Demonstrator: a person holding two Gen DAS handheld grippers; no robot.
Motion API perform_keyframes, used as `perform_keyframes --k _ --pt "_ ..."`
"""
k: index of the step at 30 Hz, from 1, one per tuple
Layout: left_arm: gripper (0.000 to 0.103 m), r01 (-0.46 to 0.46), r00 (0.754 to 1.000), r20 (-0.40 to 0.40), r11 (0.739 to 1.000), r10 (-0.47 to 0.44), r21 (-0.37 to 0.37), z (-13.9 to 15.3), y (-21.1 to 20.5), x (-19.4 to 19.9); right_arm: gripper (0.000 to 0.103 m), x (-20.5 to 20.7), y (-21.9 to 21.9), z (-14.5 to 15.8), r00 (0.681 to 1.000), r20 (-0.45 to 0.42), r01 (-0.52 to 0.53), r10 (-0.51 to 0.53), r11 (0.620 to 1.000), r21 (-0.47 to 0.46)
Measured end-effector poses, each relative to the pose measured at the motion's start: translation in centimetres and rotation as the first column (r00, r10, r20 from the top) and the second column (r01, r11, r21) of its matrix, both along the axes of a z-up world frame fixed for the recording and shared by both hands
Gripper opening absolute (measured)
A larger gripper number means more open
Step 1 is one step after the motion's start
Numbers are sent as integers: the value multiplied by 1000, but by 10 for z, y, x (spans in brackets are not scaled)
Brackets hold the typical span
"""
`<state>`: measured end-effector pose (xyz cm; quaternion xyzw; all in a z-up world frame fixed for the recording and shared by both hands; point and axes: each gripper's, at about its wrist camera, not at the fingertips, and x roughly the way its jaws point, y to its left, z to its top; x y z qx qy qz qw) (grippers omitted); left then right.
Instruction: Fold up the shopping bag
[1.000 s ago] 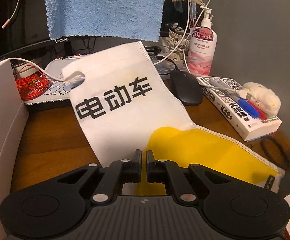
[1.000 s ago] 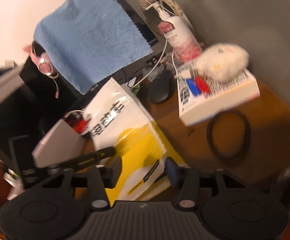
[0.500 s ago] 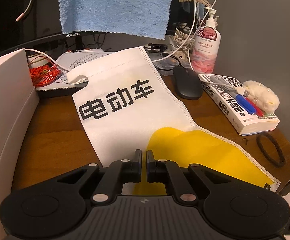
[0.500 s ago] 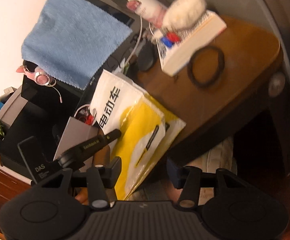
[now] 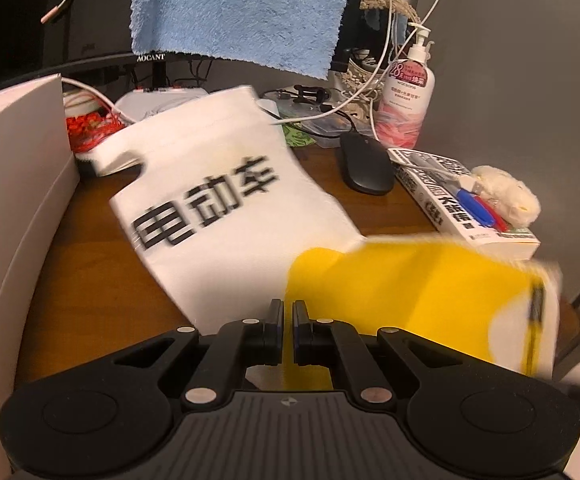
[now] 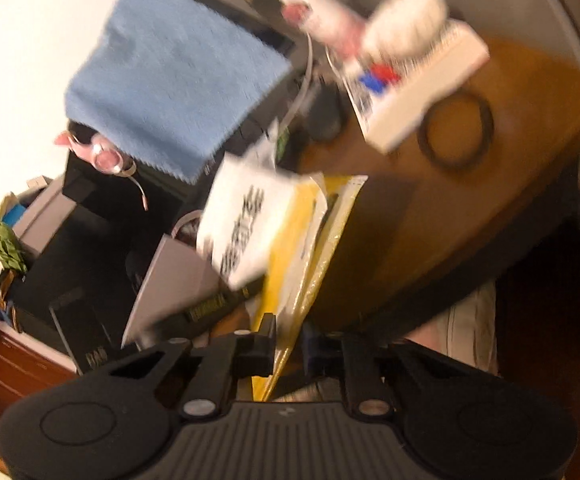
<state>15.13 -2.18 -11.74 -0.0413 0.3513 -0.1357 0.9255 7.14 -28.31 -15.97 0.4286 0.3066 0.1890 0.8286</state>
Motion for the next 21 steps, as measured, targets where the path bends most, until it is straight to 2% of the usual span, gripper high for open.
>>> perform_keyframes --k 3,7,9,10,13,18,21 --pt "5 24 1000 4 999 -24 -23 1 0 -6 12 4 -9 12 998 36 57 -57 998 -23" --pt "5 56 998 12 997 -56 -53 3 1 -13 12 13 -15 25 993 90 85 -81 996 -41" --pt "5 72 997 16 995 -71 -68 4 1 -17 12 18 -17 31 991 112 78 -73 996 -40" --pt "5 81 997 18 994 -79 -75 4 1 -18 8 21 -19 35 990 122 72 -67 997 -38" --pt "5 105 994 25 990 -103 -98 6 1 -24 8 29 -23 48 987 148 65 -57 997 -50" --pt "7 146 989 38 980 -142 -134 8 2 -33 7 33 -37 71 980 193 68 -42 989 -132" --pt "7 117 991 82 989 -109 -92 16 11 -40 7 39 -48 81 981 192 48 -19 988 -149"
